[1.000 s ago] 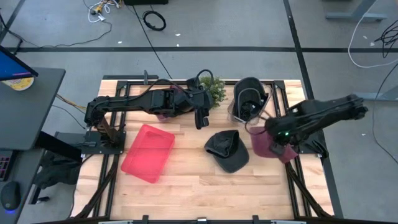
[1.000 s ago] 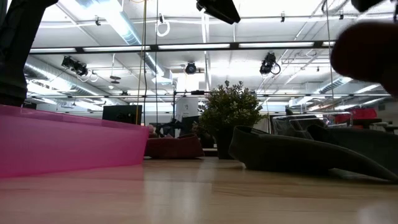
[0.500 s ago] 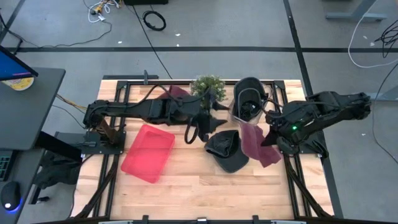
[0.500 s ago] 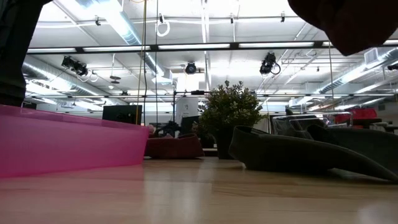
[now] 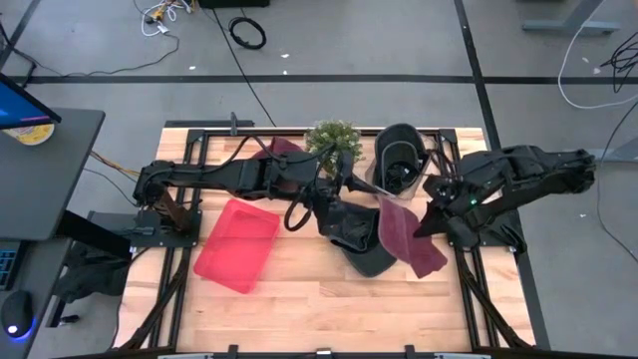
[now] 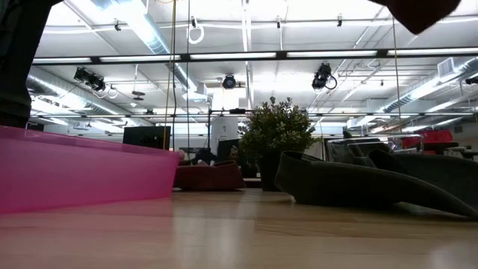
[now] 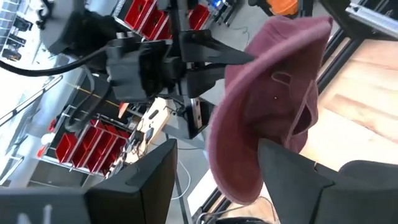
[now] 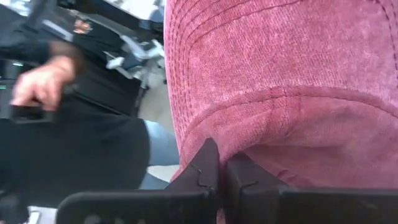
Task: Pick & Place hat
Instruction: Put the right red cap into the red bin
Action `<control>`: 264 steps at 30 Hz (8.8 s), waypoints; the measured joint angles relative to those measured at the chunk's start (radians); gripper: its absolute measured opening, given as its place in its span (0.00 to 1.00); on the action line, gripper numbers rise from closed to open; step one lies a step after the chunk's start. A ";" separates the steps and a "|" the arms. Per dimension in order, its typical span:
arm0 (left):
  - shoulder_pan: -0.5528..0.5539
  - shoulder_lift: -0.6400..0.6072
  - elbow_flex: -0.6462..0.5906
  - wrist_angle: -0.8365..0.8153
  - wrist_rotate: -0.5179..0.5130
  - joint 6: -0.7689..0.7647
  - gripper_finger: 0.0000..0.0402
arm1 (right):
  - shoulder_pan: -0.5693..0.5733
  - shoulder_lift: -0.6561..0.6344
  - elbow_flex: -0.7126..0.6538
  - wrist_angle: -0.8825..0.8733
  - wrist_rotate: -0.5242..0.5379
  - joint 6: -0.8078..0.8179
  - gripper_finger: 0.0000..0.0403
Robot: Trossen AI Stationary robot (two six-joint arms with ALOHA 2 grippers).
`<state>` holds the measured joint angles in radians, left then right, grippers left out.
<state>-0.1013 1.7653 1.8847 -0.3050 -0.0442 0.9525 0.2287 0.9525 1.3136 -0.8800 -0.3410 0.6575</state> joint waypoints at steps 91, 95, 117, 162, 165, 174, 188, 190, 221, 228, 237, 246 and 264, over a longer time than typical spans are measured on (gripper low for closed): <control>-0.137 -0.301 0.000 -1.100 -0.493 -0.590 0.03 | -0.363 -0.132 0.000 0.009 0.170 -0.106 0.66; -0.149 -0.300 0.000 -1.197 -0.437 -0.667 0.03 | -0.363 -0.117 0.000 0.009 0.170 -0.110 0.66; -0.165 -0.323 0.111 -1.266 -0.054 -0.972 0.03 | -0.363 -0.041 0.000 0.008 0.195 -0.115 0.66; -0.489 -0.491 -0.308 -1.268 0.173 -1.489 0.03 | -0.363 -0.008 0.000 0.012 0.195 -0.196 0.66; -0.488 -0.491 -0.276 -1.265 0.048 -1.445 0.03 | -0.363 -0.008 0.000 0.012 0.195 -0.188 0.66; -0.406 -0.493 -0.103 -1.265 -0.134 -1.256 0.03 | -0.363 -0.005 0.000 0.012 0.195 -0.160 0.66; -0.165 -0.506 -0.092 -1.266 -0.136 -0.929 0.03 | -0.363 -0.005 0.000 0.013 0.205 -0.138 0.66; -0.129 -0.511 -0.092 -1.266 -0.136 -0.884 0.03 | -0.363 -0.005 0.000 0.013 0.212 -0.139 0.66; 0.053 -0.677 -0.593 -1.234 -0.094 -0.706 0.03 | -0.363 -0.003 0.000 0.028 0.281 -0.116 0.66; 0.013 -0.635 -0.636 -1.172 -0.214 -0.763 0.03 | -0.363 0.015 -0.001 0.028 0.281 -0.116 0.66; -0.091 -0.589 -0.634 -1.116 -0.185 -0.794 0.03 | -0.363 0.046 -0.001 0.026 0.281 -0.119 0.66; -0.147 -0.585 -0.634 -1.047 -0.195 -0.837 0.03 | -0.363 0.045 -0.001 0.026 0.281 -0.136 0.66; -0.124 -0.411 -0.635 -1.055 -0.275 -0.850 0.03 | -0.363 0.045 -0.001 0.027 0.273 -0.143 0.66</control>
<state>-0.2249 1.3540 1.2495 -1.3598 -0.3191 0.1029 -0.1341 0.9977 1.3125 -0.8528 -0.0681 0.5140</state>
